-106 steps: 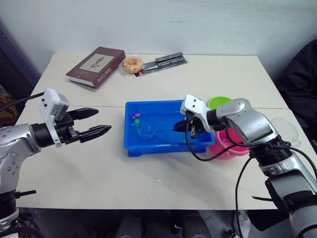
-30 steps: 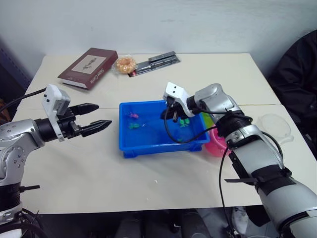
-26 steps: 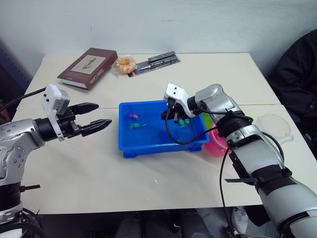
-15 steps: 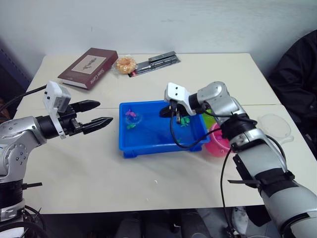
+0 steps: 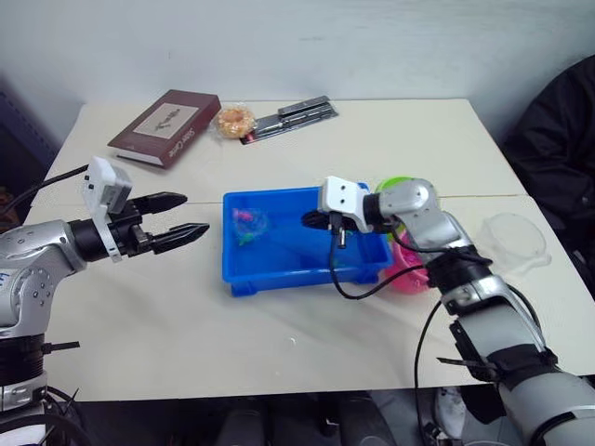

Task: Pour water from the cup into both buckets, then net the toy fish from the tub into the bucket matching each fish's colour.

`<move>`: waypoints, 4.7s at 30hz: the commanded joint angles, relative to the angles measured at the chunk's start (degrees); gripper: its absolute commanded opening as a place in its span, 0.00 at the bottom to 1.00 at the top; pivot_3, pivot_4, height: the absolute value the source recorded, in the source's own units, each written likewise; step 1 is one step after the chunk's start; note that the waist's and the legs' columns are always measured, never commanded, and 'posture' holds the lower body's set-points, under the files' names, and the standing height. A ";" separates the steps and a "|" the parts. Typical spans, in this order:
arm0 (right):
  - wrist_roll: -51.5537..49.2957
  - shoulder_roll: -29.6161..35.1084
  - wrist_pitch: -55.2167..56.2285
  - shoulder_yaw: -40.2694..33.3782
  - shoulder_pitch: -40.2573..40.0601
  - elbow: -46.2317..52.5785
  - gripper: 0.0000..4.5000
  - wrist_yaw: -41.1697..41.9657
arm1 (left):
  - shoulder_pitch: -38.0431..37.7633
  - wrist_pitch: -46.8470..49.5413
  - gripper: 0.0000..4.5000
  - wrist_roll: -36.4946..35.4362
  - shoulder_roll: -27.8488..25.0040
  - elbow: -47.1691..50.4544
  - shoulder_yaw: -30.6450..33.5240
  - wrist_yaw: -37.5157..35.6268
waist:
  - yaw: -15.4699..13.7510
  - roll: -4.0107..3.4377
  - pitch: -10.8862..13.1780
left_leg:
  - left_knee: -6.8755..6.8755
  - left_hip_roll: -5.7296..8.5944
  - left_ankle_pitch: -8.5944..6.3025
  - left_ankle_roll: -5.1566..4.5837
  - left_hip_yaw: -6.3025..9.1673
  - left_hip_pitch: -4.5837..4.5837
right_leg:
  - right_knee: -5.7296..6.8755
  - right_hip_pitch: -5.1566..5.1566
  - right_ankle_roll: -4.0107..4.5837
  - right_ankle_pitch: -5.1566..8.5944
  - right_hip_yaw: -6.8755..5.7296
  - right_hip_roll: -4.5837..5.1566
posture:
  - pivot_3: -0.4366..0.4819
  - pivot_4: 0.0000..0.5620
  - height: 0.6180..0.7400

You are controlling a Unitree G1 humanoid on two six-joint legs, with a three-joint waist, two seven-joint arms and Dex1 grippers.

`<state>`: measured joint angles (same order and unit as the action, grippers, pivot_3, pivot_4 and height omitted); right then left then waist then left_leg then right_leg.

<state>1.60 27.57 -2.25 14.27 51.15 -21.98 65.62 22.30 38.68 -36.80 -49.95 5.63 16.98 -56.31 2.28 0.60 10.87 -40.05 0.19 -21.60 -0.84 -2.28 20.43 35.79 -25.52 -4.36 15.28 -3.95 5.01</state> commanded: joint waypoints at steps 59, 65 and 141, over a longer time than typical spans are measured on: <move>37.42 31.33 52.95 -73.96 -79.36 37.01 0.00 -35.87 | 31.05 -8.75 0.99 10.39 21.65 -16.62 -24.44 -17.10 | -3.46 0.04 -0.02 | -0.03 0.12 0.10 -0.32 -0.81 -0.41 | -0.04 0.16 -0.22 -0.12 1.05 -0.59 | 0.48 0.27 1.00; 38.57 34.33 57.11 -71.74 -79.40 34.19 0.00 -37.69 | 31.16 -9.60 0.99 10.61 21.97 -16.90 -24.25 -16.97 | -3.46 0.09 -0.04 | -0.03 0.13 0.13 -0.40 -0.85 -0.39 | -0.12 0.17 -0.30 -0.17 1.12 -0.58 | 0.48 0.27 1.00; -60.15 16.44 -73.87 -31.45 -23.37 30.20 0.00 -45.48 | 21.39 -2.12 0.99 8.71 14.86 -3.94 -18.01 -5.56 | -3.45 0.12 -0.05 | -0.07 0.12 0.14 -0.46 -0.61 -0.07 | -0.06 0.05 -0.34 -0.32 0.76 -0.14 | 0.48 0.27 1.00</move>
<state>-58.86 43.30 -77.04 -16.05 27.38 6.70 19.11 42.29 37.41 -27.63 -34.87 1.30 -1.56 -61.57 -1.17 0.72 10.82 -40.12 0.31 -21.46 -1.30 -2.89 20.36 35.73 -25.47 -4.69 14.97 -3.19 4.88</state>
